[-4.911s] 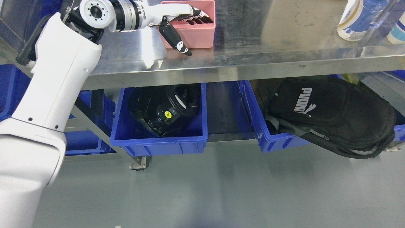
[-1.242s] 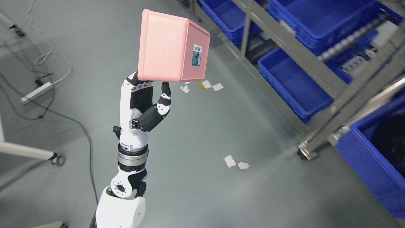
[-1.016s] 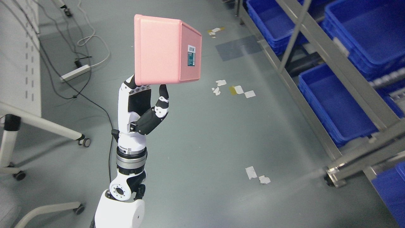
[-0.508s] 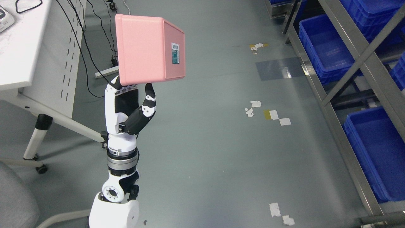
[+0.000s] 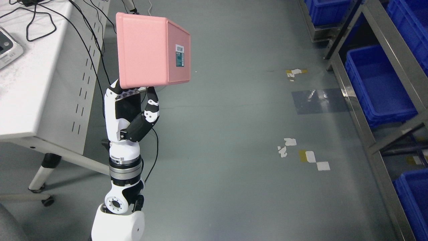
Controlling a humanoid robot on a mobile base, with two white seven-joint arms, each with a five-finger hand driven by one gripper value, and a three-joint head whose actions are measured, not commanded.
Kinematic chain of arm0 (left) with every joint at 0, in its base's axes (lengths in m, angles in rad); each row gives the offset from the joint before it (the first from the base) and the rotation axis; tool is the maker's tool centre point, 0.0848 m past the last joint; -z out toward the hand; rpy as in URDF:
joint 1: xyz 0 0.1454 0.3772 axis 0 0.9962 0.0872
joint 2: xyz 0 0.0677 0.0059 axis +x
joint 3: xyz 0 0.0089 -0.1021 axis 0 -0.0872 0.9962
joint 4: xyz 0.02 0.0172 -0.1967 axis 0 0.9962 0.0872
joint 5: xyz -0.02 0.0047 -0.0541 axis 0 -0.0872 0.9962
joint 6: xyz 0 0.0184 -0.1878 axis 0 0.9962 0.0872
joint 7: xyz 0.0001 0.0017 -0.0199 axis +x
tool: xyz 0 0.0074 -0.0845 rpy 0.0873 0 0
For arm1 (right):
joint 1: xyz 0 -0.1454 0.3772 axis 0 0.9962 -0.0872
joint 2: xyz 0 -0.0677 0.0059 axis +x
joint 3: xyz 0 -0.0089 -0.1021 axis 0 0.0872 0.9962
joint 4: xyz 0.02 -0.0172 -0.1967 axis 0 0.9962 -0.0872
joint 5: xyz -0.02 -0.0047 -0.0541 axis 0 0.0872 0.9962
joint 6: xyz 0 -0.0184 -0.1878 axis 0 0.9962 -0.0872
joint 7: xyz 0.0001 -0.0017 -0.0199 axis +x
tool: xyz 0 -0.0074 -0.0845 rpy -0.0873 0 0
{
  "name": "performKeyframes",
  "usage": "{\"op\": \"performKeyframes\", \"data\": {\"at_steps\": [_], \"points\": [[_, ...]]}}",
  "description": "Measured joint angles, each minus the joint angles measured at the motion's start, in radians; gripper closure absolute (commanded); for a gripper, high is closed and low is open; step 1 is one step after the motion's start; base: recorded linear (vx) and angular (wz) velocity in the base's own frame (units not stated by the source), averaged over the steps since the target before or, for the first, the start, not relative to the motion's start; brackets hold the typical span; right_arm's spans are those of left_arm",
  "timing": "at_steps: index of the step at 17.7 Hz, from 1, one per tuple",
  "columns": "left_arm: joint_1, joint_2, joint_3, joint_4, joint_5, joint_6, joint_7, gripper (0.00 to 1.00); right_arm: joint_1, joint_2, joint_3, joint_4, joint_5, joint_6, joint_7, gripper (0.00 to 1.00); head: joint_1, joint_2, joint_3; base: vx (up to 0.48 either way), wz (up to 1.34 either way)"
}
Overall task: Place storage box into left shelf container
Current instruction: 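Hold the pink box up in the left hand while turning away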
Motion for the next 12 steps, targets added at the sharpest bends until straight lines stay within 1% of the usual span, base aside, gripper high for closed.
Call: {"op": "performKeyframes", "data": {"at_steps": [6, 12], "points": [[0.011, 0.000, -0.011, -0.001, 0.000, 0.001, 0.000, 0.97, 0.000, 0.000, 0.000, 0.000, 0.000, 0.000, 0.004, 0.00, 0.0000, 0.000, 0.000, 0.449, 0.22], [0.045, 0.000, -0.022, -0.002, 0.000, 0.003, -0.004, 0.96, 0.000, 0.000, 0.000, 0.000, 0.000, 0.000, 0.001, 0.00, 0.0000, 0.000, 0.000, 0.404, 0.15]]}}
